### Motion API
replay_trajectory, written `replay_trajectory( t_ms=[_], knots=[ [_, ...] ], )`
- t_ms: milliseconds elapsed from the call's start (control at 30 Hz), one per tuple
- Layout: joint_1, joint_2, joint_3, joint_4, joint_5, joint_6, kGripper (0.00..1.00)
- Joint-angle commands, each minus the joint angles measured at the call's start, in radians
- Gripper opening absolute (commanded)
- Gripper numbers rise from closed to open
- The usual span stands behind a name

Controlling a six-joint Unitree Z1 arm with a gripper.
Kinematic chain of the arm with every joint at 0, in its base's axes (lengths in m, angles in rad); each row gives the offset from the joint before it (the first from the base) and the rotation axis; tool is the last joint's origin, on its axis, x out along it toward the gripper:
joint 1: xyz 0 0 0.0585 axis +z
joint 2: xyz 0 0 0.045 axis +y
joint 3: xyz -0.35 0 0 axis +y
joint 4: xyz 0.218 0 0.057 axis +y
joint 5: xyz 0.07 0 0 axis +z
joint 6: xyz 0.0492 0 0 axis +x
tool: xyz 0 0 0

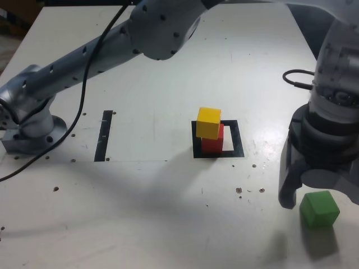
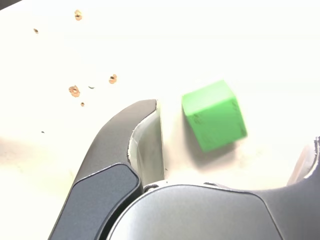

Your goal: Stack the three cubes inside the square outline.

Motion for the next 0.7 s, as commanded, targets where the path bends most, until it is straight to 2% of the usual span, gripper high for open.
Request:
replay_trajectory(
  t_ms=[0, 300, 500, 667],
  knots=[
    [0.003, 0.009, 0.005, 0.013, -0.002, -0.007, 0.97],
    [0.000, 0.079, -0.080, 0.009, -0.030, -0.019, 0.93],
    [0.006, 0.109, -0.086, 0.009, -0.026, -0.020, 0.89],
    [0.013, 0.111, -0.080, 0.009, -0.018, -0.022, 0.79]
  ],
)
